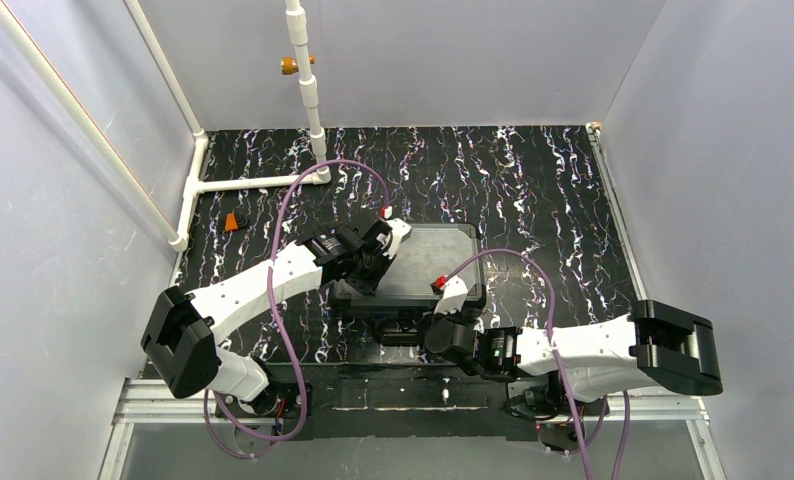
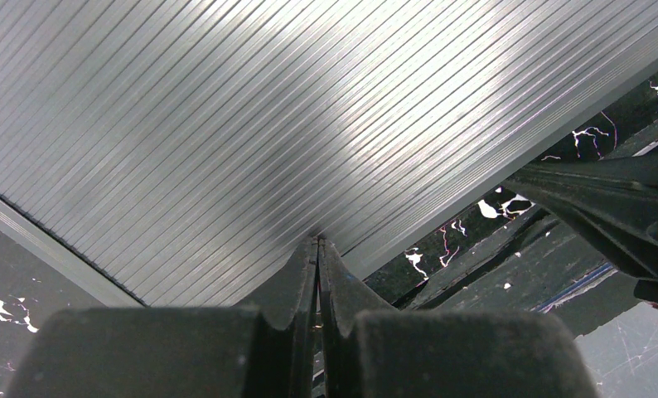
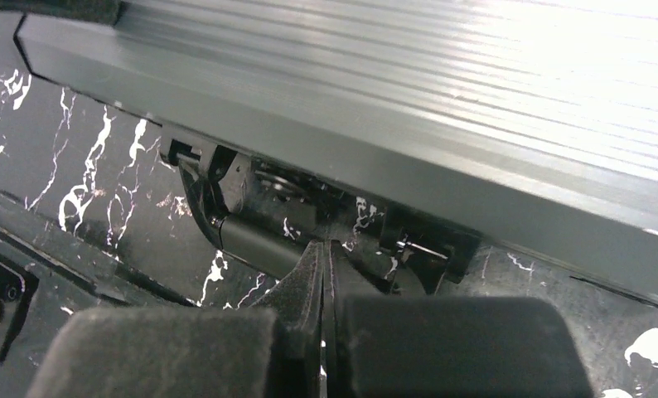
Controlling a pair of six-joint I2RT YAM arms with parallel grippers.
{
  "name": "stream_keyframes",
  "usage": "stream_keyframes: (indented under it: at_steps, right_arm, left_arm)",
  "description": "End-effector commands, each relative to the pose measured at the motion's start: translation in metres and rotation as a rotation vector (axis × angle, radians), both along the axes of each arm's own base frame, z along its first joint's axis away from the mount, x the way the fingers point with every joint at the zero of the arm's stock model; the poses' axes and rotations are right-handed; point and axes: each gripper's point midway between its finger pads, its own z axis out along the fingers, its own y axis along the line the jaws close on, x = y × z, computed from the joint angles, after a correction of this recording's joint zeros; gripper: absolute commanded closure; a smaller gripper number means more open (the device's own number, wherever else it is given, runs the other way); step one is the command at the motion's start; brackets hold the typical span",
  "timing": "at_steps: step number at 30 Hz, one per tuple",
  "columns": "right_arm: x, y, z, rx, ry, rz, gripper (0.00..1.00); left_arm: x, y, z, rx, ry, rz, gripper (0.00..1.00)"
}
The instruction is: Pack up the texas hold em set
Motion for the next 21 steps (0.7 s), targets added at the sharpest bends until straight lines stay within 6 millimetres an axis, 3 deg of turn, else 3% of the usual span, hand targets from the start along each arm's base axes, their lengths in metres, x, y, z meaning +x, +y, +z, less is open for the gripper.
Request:
stream_keyframes:
  at_steps: [1, 8, 21]
  right_arm:
    - [-0.004, 0.019, 0.01, 0.039, -0.014, 0.014, 0.99]
    - [-0.011, 0.032, 0.003, 0.005, -0.05, 0.058, 0.99]
    - [-0.003, 0.037, 0.003, -0.037, -0.105, 0.04, 0.99]
  left_arm:
    - [-0.031, 0.028, -0.026, 0.129, 0.13, -0.01, 1.0]
    - [-0.027, 0.033, -0.027, 0.152, 0.107, 0.004, 1.0]
    - [-0.027, 0.033, -0.027, 0.154, 0.109, 0.004, 1.0]
